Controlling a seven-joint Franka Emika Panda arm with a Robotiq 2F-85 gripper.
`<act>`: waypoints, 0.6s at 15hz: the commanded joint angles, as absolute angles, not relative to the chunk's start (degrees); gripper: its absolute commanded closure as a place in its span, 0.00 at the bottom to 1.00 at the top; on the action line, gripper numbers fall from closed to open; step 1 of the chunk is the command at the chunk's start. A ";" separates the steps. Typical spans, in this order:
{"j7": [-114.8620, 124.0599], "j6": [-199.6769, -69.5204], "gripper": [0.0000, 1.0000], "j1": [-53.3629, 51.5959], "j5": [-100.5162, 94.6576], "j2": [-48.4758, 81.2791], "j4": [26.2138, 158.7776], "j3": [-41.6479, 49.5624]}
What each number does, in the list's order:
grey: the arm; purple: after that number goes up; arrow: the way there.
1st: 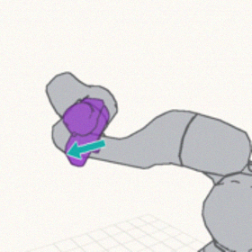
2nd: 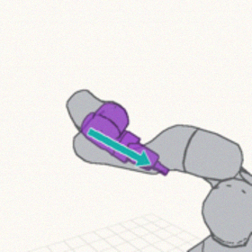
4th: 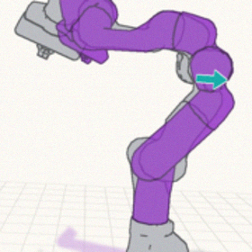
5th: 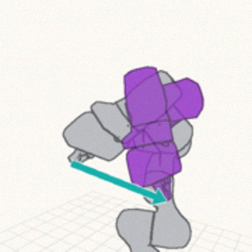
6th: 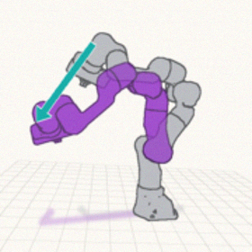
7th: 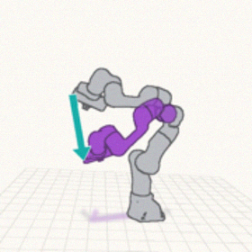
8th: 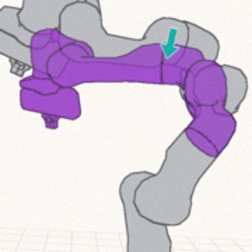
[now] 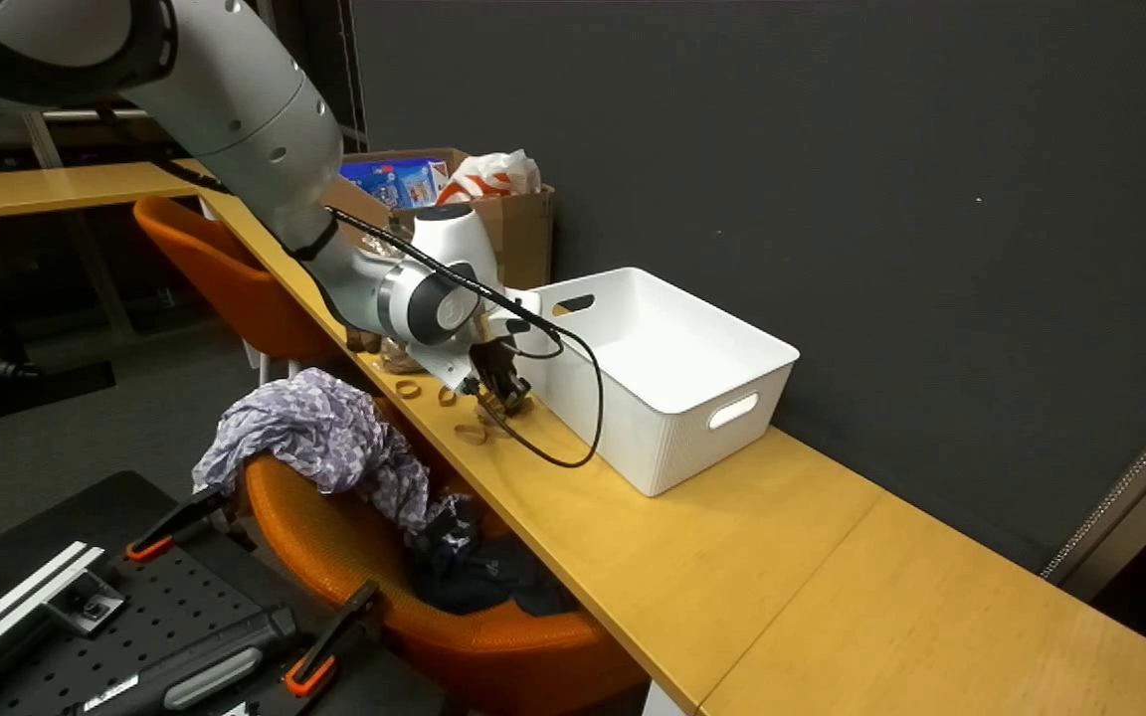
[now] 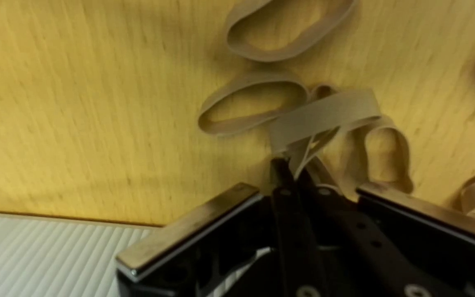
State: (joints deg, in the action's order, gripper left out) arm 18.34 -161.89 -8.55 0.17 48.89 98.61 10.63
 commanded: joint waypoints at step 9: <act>19.18 -162.40 0.99 -12.23 -0.71 38.45 104.01 11.33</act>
State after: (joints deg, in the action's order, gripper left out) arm 18.41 -162.07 -10.73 0.16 43.48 100.32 10.65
